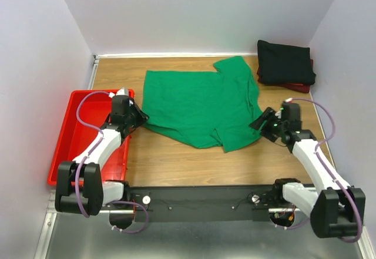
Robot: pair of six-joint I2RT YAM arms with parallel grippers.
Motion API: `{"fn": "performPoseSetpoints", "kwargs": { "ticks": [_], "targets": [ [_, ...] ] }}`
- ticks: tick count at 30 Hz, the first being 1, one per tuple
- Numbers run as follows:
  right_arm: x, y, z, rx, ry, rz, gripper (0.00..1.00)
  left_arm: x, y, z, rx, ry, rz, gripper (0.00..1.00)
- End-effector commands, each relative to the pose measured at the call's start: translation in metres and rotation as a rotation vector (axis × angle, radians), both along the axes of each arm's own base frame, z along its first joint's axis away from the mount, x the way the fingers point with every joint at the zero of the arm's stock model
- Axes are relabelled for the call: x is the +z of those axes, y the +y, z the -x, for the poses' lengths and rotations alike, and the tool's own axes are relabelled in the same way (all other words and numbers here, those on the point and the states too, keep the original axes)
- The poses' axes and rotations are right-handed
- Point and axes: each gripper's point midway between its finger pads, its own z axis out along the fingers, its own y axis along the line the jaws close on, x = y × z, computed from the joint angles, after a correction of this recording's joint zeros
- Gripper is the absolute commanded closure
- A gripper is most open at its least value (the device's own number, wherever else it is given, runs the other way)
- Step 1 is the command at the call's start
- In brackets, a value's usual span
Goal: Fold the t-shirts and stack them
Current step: Fold the tshirt
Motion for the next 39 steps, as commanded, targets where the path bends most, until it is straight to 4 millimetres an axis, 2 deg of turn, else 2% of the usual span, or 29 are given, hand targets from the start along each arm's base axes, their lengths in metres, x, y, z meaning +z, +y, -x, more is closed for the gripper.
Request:
{"fn": "performPoseSetpoints", "kwargs": {
  "ticks": [1,3,4,5,9,10,13,14,16,21,30,31,35,39],
  "targets": [
    [-0.01,0.045,0.023,0.12,0.057,0.094,0.3,-0.004,0.002,0.012,0.023,0.015,-0.003,1.0],
    [-0.014,0.061,0.026,0.135,0.068,0.133,0.33,-0.003,0.004,0.015,0.026,0.014,-0.01,1.0],
    [-0.024,0.062,0.026,0.128,0.09,0.191,0.36,-0.005,0.004,0.017,0.025,0.018,-0.012,1.0],
    [-0.027,0.078,0.034,0.183,0.093,0.215,0.4,-0.006,0.005,0.019,0.026,0.019,-0.015,1.0],
    [-0.033,0.108,0.036,0.235,0.083,0.308,0.46,-0.008,0.007,0.028,0.029,0.027,-0.023,1.0],
    [-0.039,0.108,0.035,0.234,0.088,0.351,0.46,-0.009,0.008,0.03,0.031,0.028,-0.028,1.0],
    [-0.044,0.132,0.043,0.3,0.075,0.409,0.46,-0.011,0.015,0.035,0.057,0.041,-0.058,1.0],
    [-0.041,0.137,0.043,0.306,0.058,0.414,0.46,-0.012,0.016,0.036,0.061,0.042,-0.063,1.0],
    [-0.048,0.144,0.046,0.321,0.059,0.452,0.47,-0.012,0.019,0.039,0.068,0.047,-0.072,1.0],
    [-0.064,0.14,0.051,0.308,0.083,0.52,0.51,-0.012,0.018,0.041,0.069,0.047,-0.069,1.0],
    [-0.068,0.13,0.048,0.265,0.072,0.572,0.54,-0.014,0.018,0.042,0.074,0.054,-0.066,1.0],
    [-0.07,0.13,0.048,0.267,0.078,0.582,0.59,-0.015,0.018,0.042,0.076,0.055,-0.064,1.0],
    [-0.073,0.129,0.053,0.282,0.088,0.583,0.65,-0.017,0.018,0.044,0.08,0.064,-0.06,1.0],
    [-0.06,0.123,0.059,0.282,0.058,0.54,0.86,-0.019,0.017,0.046,0.08,0.073,-0.052,1.0]
  ]
}}
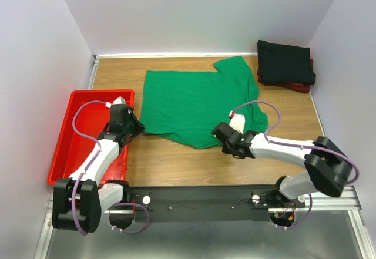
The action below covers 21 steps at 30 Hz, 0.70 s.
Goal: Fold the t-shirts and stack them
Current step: Fold the tshirt
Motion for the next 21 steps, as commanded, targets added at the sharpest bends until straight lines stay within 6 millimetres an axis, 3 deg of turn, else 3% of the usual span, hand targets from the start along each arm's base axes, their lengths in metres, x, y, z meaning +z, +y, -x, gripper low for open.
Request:
{"fn": "performPoseSetpoints", "kwargs": {
  "ticks": [1,5,14,16,21],
  "targets": [
    [0.015,-0.012,0.006,-0.021,-0.044,-0.014,0.89,-0.004,0.002,0.006,0.019,0.018,-0.001,1.0],
    [0.032,-0.024,0.014,-0.046,-0.056,-0.034,0.99,-0.007,0.004,0.009,0.039,0.041,-0.004,1.0],
    [0.084,-0.065,0.035,-0.182,-0.119,-0.093,1.0,-0.011,0.008,0.022,0.084,0.105,0.0,1.0],
    [0.098,-0.063,0.033,-0.188,-0.147,-0.137,1.0,-0.01,0.008,0.024,0.097,0.11,0.013,1.0],
    [0.138,-0.087,0.018,-0.29,-0.29,-0.099,1.0,-0.003,0.014,0.019,0.132,0.094,-0.004,1.0]
  ]
}}
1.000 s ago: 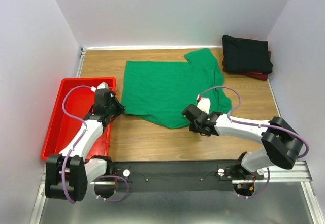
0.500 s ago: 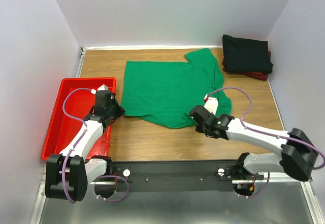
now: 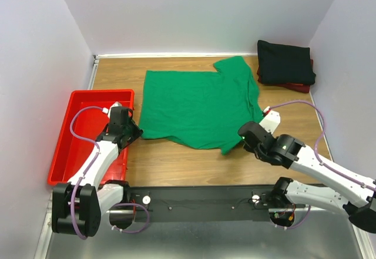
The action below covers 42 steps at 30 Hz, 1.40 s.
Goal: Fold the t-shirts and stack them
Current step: Fold the tshirt
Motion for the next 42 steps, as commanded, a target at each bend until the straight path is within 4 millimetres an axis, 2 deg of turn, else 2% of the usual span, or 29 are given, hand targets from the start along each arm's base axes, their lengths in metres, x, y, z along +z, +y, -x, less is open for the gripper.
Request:
{"fn": "performPoseSetpoints", "kwargs": {
  "ticks": [1,3,4,10,15,17,18,25,26,30,35,37,42],
  "targets": [
    [0.048,-0.033,-0.019,-0.167,-0.162,0.075,0.99,0.011,0.005,-0.005,0.033,-0.015,-0.02,1.0],
    [0.059,-0.035,-0.027,-0.18,-0.193,0.108,0.99,0.013,0.004,-0.01,0.029,-0.014,-0.023,1.0],
    [0.071,-0.038,-0.033,-0.203,-0.23,0.12,0.99,0.013,0.004,-0.011,0.028,-0.011,-0.025,1.0],
    [0.079,-0.041,-0.058,-0.238,-0.236,0.243,0.99,0.017,-0.001,-0.026,-0.007,-0.03,-0.025,1.0],
    [0.067,-0.03,-0.088,-0.173,-0.194,0.287,0.99,0.018,-0.007,-0.035,-0.04,-0.033,-0.011,1.0],
    [0.066,-0.035,-0.099,-0.18,-0.187,0.282,0.99,0.021,-0.008,-0.039,-0.043,-0.042,-0.009,1.0],
    [0.064,-0.028,-0.107,-0.144,-0.184,0.267,0.99,0.021,-0.008,-0.041,-0.041,-0.041,-0.007,1.0],
    [0.053,-0.032,-0.146,-0.136,-0.155,0.224,0.99,0.021,-0.01,-0.053,-0.044,-0.045,0.0,1.0],
    [0.052,-0.038,-0.151,-0.152,-0.152,0.22,0.99,0.02,-0.01,-0.054,-0.043,-0.043,0.001,1.0],
    [0.052,-0.044,-0.174,-0.169,-0.163,0.183,0.99,0.015,-0.006,-0.063,-0.029,-0.033,0.009,1.0],
    [0.049,-0.054,-0.2,-0.184,-0.163,0.164,0.99,0.019,0.001,-0.076,-0.002,-0.041,0.0,1.0],
    [0.051,-0.054,-0.208,-0.184,-0.17,0.155,0.99,0.023,0.004,-0.081,0.007,-0.051,-0.004,1.0],
    [0.04,-0.049,-0.225,-0.157,-0.149,0.147,0.99,0.022,0.013,-0.091,0.029,-0.049,-0.015,1.0]
  ]
}}
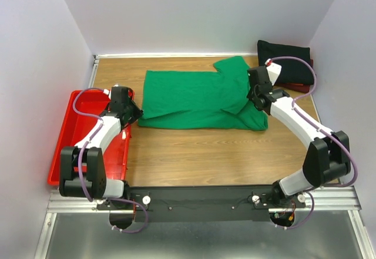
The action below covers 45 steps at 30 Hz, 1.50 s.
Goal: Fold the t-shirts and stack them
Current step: Fold the tshirt
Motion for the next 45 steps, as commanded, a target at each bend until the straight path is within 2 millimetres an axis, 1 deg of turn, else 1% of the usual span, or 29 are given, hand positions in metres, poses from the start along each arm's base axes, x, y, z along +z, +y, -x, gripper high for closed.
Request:
{"fn": "performPoseSetpoints", "kwargs": {
  "ticks": [1,2,3,8,12,18,21,27,31,33,35,36,38,39,40,41,43,44,45],
  "targets": [
    [0.005,0.013,-0.022,0.059,-0.025,-0.027,1.0,0.005,0.009,-0.015,0.015,-0.025,-0.021,1.0],
    [0.006,0.015,-0.025,0.065,-0.028,-0.032,0.99,0.004,0.01,-0.016,0.017,-0.022,-0.02,1.0],
    [0.002,0.016,-0.028,0.068,-0.019,-0.025,0.99,0.002,0.011,-0.019,0.019,-0.02,-0.017,1.0],
    [-0.006,0.014,-0.034,0.061,-0.005,0.0,0.99,0.006,0.01,-0.03,0.016,-0.038,-0.008,1.0],
    [-0.013,0.007,-0.034,0.042,0.011,0.011,0.99,0.003,0.008,-0.037,-0.003,-0.031,-0.007,1.0],
    [-0.015,-0.012,-0.033,0.006,0.016,0.008,0.99,0.005,0.01,-0.045,0.006,-0.031,-0.013,1.0],
    [-0.016,-0.011,-0.032,0.013,0.013,0.0,0.99,0.0,0.011,-0.046,0.01,-0.016,-0.018,1.0],
    [-0.021,-0.012,-0.034,0.018,0.018,-0.008,1.0,0.001,0.011,-0.053,0.014,-0.019,-0.018,1.0],
    [-0.023,-0.012,-0.036,0.022,0.02,-0.02,0.99,-0.005,0.011,-0.056,0.016,-0.007,-0.018,1.0],
    [-0.025,-0.012,-0.039,0.026,0.026,-0.02,0.99,-0.006,0.011,-0.058,0.017,-0.005,-0.02,1.0],
    [-0.023,-0.009,-0.043,0.034,0.017,-0.028,0.99,-0.005,0.011,-0.061,0.014,-0.01,-0.02,1.0],
    [-0.027,-0.008,-0.045,0.034,0.027,-0.028,0.99,-0.006,0.01,-0.062,0.008,-0.008,-0.018,1.0],
    [-0.027,-0.007,-0.05,0.038,0.027,-0.028,0.99,-0.006,0.009,-0.064,-0.003,-0.013,-0.016,1.0],
    [-0.032,-0.005,-0.052,0.043,0.04,-0.029,0.99,-0.005,0.009,-0.065,-0.004,-0.016,-0.016,1.0],
    [-0.034,-0.005,-0.053,0.044,0.043,-0.029,1.0,-0.006,0.01,-0.066,-0.002,-0.018,-0.016,0.95],
    [-0.036,-0.004,-0.055,0.046,0.045,-0.031,1.0,-0.006,0.01,-0.066,-0.003,-0.02,-0.016,0.78],
    [-0.042,-0.003,-0.057,0.045,0.058,-0.029,0.99,-0.006,0.009,-0.067,-0.015,-0.024,-0.006,0.67],
    [-0.044,-0.004,-0.058,0.043,0.063,-0.027,0.99,-0.004,0.009,-0.069,-0.018,-0.031,-0.005,0.54],
    [-0.045,-0.002,-0.06,0.046,0.063,-0.029,0.99,-0.003,0.009,-0.069,-0.02,-0.034,-0.004,0.48]
  ]
}}
